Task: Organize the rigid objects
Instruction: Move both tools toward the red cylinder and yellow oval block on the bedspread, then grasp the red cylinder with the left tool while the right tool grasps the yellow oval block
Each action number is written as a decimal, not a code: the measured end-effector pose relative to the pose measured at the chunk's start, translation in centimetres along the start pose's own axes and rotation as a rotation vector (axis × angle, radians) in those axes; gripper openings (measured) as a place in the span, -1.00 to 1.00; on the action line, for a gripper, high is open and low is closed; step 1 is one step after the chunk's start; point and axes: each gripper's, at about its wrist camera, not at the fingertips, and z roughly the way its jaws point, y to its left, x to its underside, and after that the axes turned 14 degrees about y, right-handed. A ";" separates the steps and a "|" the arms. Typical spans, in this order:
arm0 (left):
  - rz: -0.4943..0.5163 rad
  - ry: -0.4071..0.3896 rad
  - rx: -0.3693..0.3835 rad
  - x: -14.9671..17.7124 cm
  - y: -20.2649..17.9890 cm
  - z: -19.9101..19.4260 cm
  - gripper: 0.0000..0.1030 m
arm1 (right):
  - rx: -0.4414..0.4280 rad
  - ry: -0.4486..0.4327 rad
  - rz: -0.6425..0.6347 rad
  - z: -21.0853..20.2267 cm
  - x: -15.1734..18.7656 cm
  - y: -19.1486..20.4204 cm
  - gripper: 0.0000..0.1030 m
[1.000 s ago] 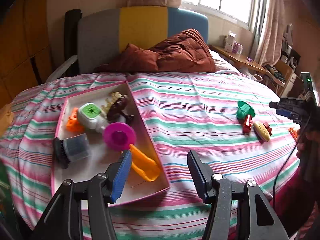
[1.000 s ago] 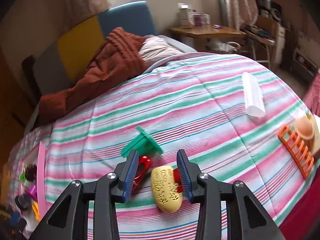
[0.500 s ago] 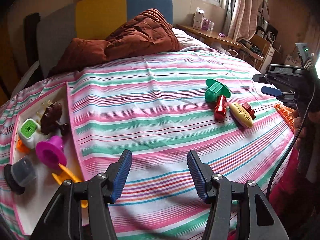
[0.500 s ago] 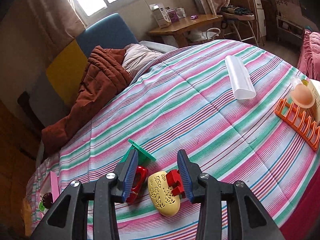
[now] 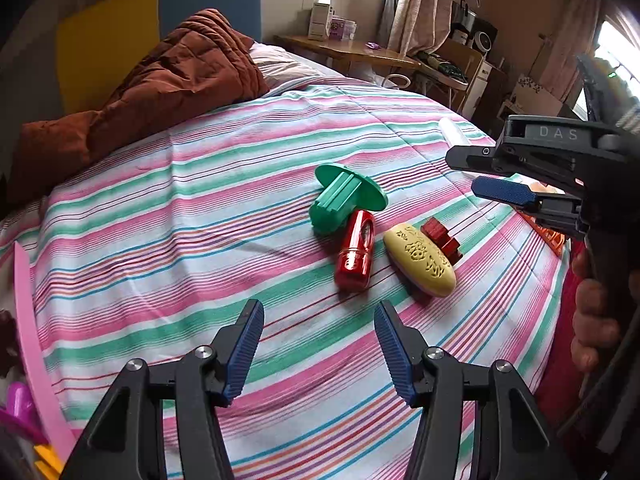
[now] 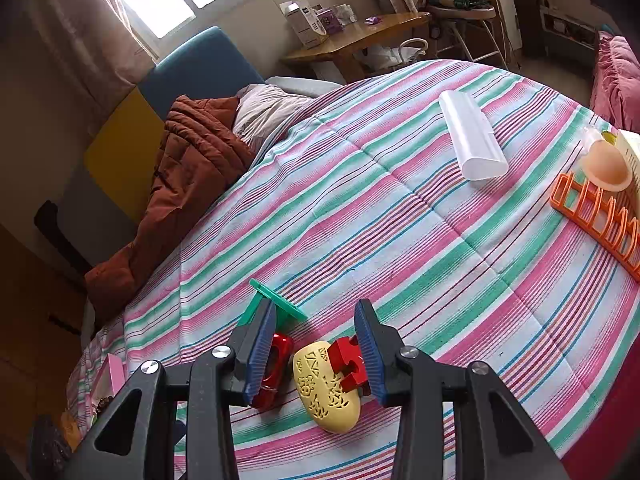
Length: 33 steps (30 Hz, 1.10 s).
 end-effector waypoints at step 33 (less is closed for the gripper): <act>-0.053 -0.060 -0.096 6.7 2.1 0.8 -0.49 | -0.046 0.065 0.095 1.2 -0.4 -1.7 -0.21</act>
